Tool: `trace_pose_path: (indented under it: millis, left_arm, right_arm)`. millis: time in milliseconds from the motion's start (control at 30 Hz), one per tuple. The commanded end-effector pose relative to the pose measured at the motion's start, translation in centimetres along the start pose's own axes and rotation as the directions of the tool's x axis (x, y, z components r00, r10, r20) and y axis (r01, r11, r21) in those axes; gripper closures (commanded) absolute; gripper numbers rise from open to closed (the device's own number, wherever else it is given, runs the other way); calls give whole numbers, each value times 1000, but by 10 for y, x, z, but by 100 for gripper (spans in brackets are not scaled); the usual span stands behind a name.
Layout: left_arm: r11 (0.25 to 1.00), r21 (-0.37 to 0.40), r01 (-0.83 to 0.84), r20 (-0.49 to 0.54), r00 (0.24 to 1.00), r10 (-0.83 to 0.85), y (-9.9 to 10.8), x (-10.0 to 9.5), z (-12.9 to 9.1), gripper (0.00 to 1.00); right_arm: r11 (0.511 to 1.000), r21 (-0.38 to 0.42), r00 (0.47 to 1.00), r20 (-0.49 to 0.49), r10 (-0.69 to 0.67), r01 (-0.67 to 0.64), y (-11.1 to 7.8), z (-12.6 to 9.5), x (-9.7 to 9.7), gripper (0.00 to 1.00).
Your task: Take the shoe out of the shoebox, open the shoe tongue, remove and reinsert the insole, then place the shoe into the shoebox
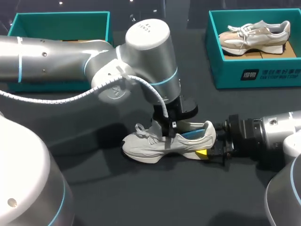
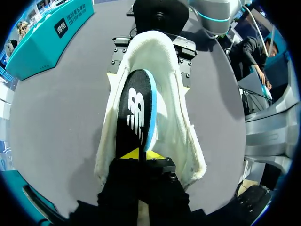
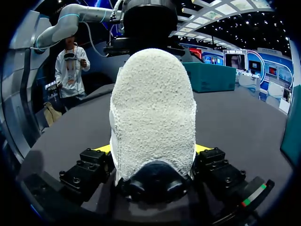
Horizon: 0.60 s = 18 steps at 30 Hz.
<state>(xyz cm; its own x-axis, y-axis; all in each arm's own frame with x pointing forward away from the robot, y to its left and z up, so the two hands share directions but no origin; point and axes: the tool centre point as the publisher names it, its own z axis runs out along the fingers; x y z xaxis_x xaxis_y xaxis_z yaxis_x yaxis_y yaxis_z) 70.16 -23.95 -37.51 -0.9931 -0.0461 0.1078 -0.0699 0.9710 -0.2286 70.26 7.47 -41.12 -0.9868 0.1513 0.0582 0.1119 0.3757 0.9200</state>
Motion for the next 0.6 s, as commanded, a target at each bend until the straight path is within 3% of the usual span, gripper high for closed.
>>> trace_pose_path:
  millis: [33,400,600]
  left_arm:
    - [998,55,1,-3,1000,-1,9,4,-9,100]
    - [989,143,25,-20,1000,-22,13,10,-27,100]
    - [985,173,23,-8,1000,-22,3,3,-38,100]
  right_arm:
    - [1000,6,1000,1,1,-1,0,0,1,100]
    - [1000,6,1000,1,1,-1,0,0,1,100]
    - [1000,6,1000,1,1,-1,0,0,1,100]
